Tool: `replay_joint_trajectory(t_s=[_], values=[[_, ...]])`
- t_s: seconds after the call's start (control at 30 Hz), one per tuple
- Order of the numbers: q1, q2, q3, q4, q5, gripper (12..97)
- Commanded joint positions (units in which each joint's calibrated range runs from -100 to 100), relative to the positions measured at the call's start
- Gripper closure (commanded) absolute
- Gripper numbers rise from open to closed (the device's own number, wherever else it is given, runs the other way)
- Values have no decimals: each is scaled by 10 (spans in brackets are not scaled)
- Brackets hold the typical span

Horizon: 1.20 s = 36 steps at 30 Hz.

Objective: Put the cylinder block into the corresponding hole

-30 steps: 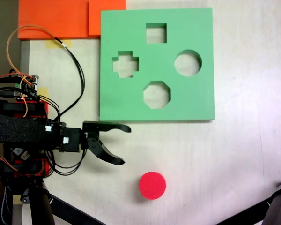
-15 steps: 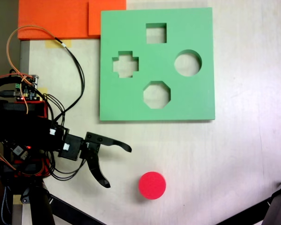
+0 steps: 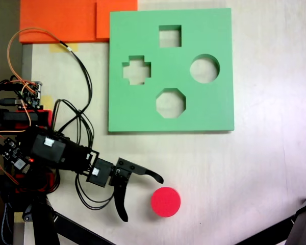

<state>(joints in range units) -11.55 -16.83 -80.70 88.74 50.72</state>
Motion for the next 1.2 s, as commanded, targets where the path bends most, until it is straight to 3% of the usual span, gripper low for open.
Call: replay_joint_trajectory(t_s=[0.0, 0.33, 0.43, 0.57, 0.77, 0.83, 1.17], values=[[-4, 41, 42, 56, -2, 241], [-5, 191, 176, 52, -1, 272], [-5, 200, 174, 52, -1, 465], [-3, 206, 167, 52, -1, 645], [2, 203, 160, 54, -1, 707], [1, 196, 146, 57, -1, 775], [11, 41, 109, 43, 0, 776]])
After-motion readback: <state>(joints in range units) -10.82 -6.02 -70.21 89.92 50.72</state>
